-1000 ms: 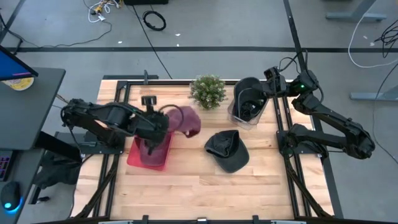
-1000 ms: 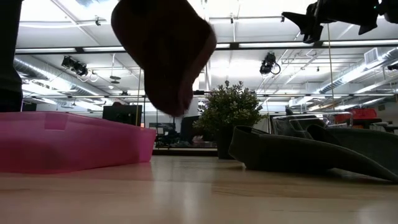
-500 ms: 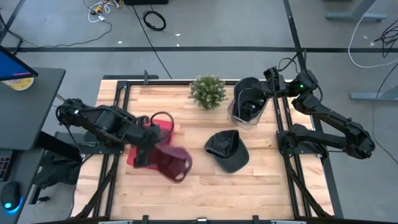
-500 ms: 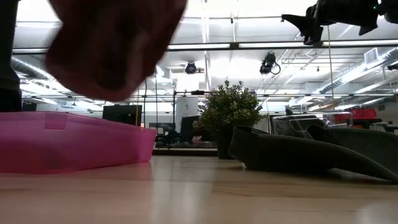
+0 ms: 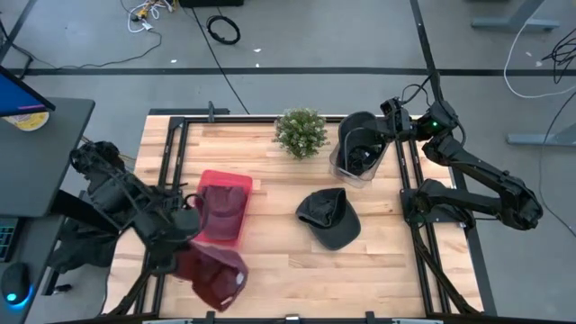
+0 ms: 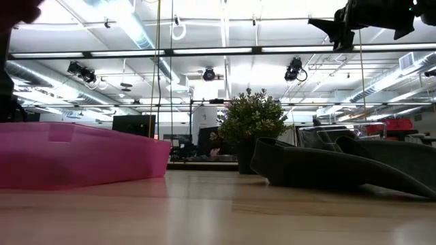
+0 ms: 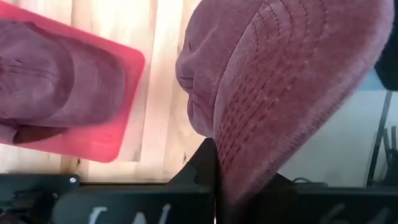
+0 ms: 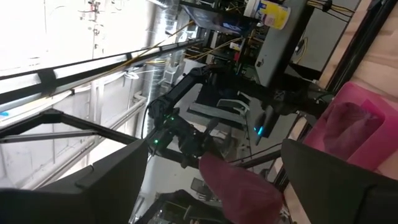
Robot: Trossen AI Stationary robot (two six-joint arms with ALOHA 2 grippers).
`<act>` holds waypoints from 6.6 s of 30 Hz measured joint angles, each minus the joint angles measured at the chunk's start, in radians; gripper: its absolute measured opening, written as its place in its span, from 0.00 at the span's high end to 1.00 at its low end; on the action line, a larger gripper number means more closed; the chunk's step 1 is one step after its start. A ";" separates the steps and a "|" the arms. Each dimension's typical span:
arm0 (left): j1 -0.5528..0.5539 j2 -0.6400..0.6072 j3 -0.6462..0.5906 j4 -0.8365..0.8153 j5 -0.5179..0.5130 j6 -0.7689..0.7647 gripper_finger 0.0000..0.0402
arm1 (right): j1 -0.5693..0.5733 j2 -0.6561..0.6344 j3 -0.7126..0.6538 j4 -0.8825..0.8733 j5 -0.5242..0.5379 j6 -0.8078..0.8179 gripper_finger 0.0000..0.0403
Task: Pick & Place hat
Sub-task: Put the red cap into the red bin, then put the black cap into the transparent bin
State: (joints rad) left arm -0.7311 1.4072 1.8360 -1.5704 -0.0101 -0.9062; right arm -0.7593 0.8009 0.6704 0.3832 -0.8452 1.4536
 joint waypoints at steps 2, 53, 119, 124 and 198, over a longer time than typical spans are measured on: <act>-0.017 -0.016 -0.029 0.002 0.003 -0.004 0.97 | 0.000 0.000 0.000 -0.003 0.003 -0.002 0.08; 0.692 -0.054 -0.491 0.000 -0.366 0.998 0.97 | 0.002 0.006 0.000 -0.064 0.124 -0.023 0.08; 0.527 0.025 -0.833 0.390 0.239 0.758 0.06 | 0.002 0.005 0.000 -0.161 0.086 -0.100 0.08; 0.527 -0.025 -0.762 0.385 0.251 0.734 0.06 | 0.002 0.005 0.000 -0.160 0.066 -0.105 0.08; 0.886 0.008 -0.403 0.999 -0.145 0.851 0.06 | 1.486 0.585 0.463 -1.688 1.103 0.578 0.08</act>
State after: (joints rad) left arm 0.1552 1.4147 1.4326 -0.5716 -0.1550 -0.0555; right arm 0.7269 1.3863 1.1333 -1.3048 0.2576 2.0317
